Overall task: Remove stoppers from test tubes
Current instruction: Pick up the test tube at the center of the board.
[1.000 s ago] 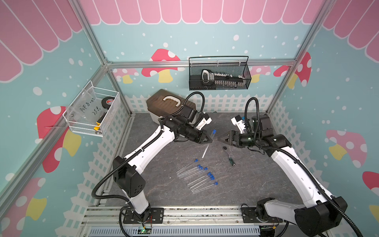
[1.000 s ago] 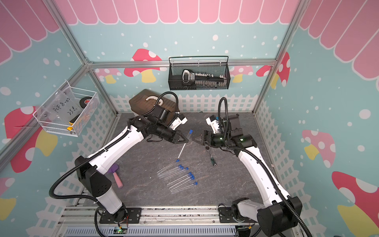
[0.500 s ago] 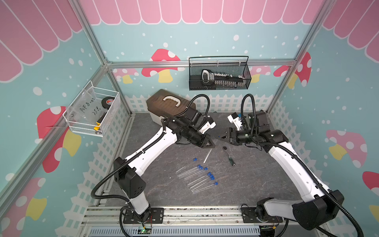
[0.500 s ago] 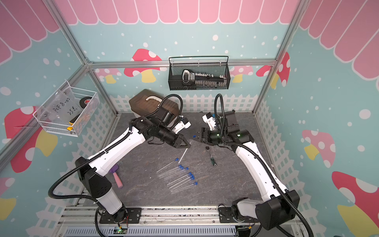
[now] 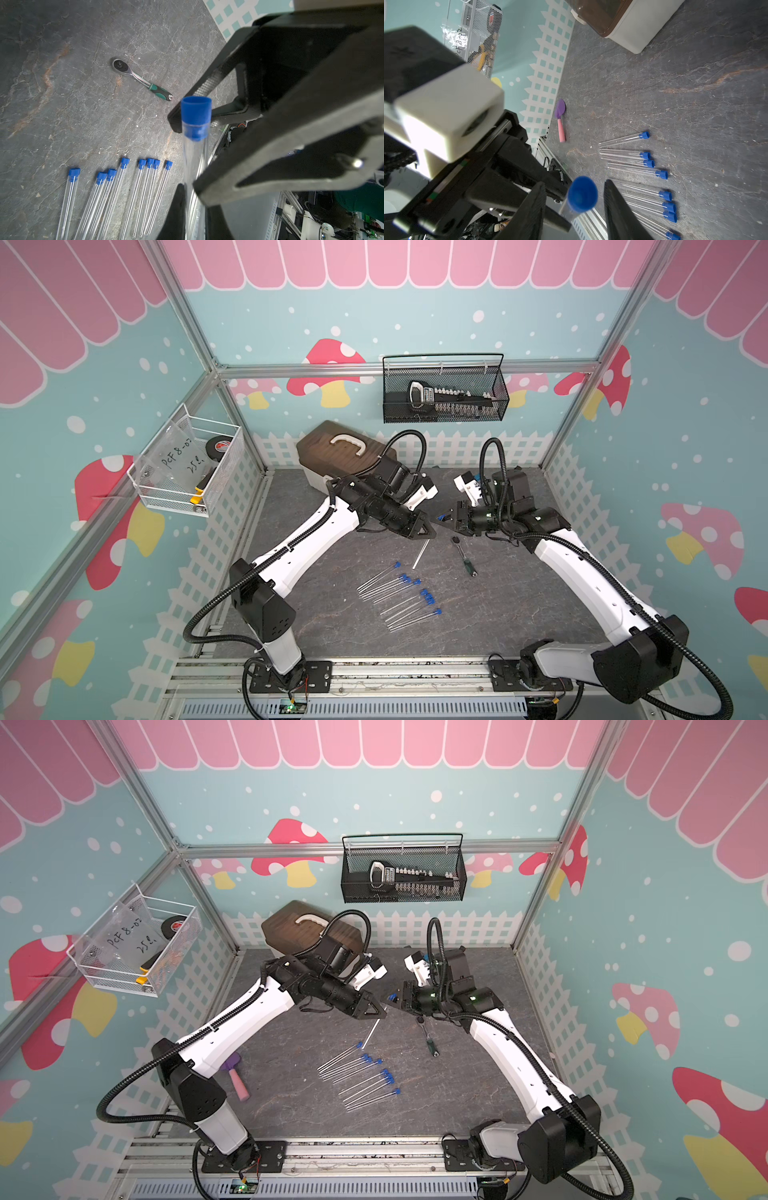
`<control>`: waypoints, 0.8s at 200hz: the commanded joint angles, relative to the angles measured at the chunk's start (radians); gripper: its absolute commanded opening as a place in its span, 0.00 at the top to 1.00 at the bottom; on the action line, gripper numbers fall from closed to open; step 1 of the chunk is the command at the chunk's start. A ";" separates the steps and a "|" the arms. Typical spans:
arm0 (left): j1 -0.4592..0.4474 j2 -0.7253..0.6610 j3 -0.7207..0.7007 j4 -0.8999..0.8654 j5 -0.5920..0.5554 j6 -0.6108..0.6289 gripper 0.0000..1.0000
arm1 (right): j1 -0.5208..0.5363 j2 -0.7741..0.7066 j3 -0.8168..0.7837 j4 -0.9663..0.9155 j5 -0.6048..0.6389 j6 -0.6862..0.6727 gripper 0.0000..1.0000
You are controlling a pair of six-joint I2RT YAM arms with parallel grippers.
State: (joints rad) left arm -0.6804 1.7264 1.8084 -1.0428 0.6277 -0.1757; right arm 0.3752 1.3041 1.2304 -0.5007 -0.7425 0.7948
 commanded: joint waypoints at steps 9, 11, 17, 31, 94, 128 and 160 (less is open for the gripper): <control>-0.011 -0.027 0.036 -0.003 -0.007 0.015 0.99 | 0.006 -0.004 -0.039 0.091 0.042 0.081 0.61; -0.011 -0.026 0.037 -0.003 -0.006 0.015 0.99 | 0.007 -0.003 -0.041 0.091 0.045 0.082 0.61; -0.011 -0.024 0.037 -0.003 -0.007 0.017 0.99 | 0.007 -0.004 -0.041 0.098 0.049 0.087 0.63; -0.011 -0.024 0.036 -0.003 -0.011 0.019 0.99 | 0.007 -0.007 -0.044 0.115 0.054 0.098 0.67; -0.010 -0.014 0.032 0.001 -0.037 0.022 0.87 | 0.008 -0.055 -0.112 0.224 0.091 0.196 0.87; -0.007 -0.031 -0.006 0.048 -0.036 0.013 0.59 | 0.007 -0.063 -0.109 0.226 0.100 0.212 0.89; 0.011 -0.047 -0.066 0.100 -0.013 -0.010 0.01 | 0.006 -0.073 -0.108 0.248 0.107 0.236 0.89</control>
State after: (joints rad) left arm -0.6834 1.7138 1.7779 -0.9867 0.5953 -0.1768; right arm 0.3805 1.2587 1.1267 -0.2874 -0.6556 0.9928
